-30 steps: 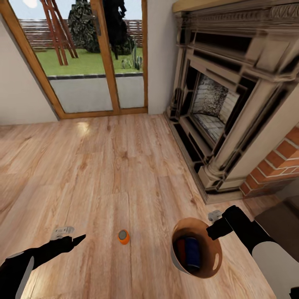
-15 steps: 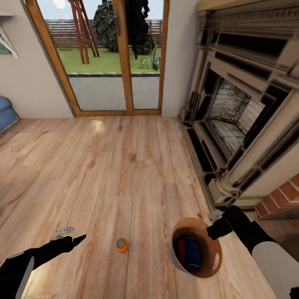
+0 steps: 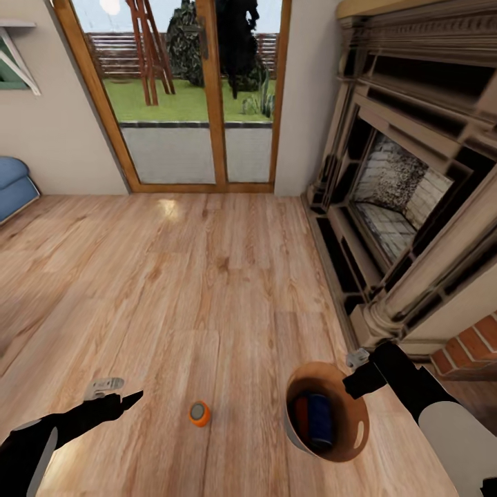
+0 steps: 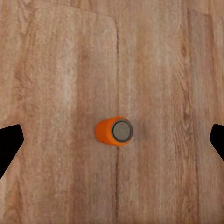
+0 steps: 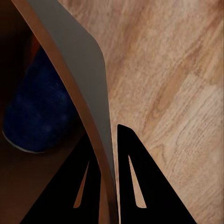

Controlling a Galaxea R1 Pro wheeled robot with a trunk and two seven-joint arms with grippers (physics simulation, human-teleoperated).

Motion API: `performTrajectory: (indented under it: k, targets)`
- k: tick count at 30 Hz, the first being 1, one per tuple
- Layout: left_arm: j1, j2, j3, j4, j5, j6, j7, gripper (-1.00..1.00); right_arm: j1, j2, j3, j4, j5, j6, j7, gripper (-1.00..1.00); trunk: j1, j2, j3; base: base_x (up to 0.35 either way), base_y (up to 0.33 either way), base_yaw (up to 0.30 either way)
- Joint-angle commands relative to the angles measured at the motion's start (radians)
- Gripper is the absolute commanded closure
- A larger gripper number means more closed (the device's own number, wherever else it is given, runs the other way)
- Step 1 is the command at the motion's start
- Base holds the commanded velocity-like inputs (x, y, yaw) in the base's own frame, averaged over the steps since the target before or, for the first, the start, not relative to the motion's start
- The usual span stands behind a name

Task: Put the three can of soda from the living room inside the tash can in the kitchen.

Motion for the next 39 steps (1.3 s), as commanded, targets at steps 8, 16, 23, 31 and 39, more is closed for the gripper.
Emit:
performTrajectory:
  k: [8, 16, 23, 31, 39]
  targets:
    - [0.0, 0.0, 0.0, 0.028, 0.003, 0.0, 0.0, -1.0, 0.0, 0.001, -0.001, 0.0, -0.017, 0.008, 0.008, 1.0, 0.0, 0.0, 0.0, 0.284, -0.001, 0.003]
    - [0.0, 0.0, 0.0, 0.028, 0.006, -0.001, 0.0, -1.0, 0.0, 0.002, -0.001, 0.0, -0.018, 0.008, 0.01, 1.0, 0.0, 0.0, 0.0, 0.12, -0.03, 0.143]
    - [0.0, -0.009, 0.0, 0.03, 0.003, -0.021, 0.0, -1.0, 0.0, 0.003, -0.002, 0.0, -0.017, 0.009, 0.006, 1.0, 0.0, 0.0, 0.0, 0.008, -0.082, 0.033]
    - [-0.013, -0.05, -0.006, 0.027, 0.002, -0.029, 0.148, -1.0, 0.0, 0.004, -0.003, 0.0, -0.018, 0.009, 0.01, 1.0, 0.0, 0.0, 0.0, 0.001, -0.007, 0.003]
    - [-0.125, -0.123, -0.2, 0.093, -0.001, -0.032, 0.361, -1.0, -0.003, 0.01, -0.004, -0.002, -0.018, 0.025, 0.005, 1.0, 0.0, 0.0, 0.0, 0.0, 0.0, 0.0]
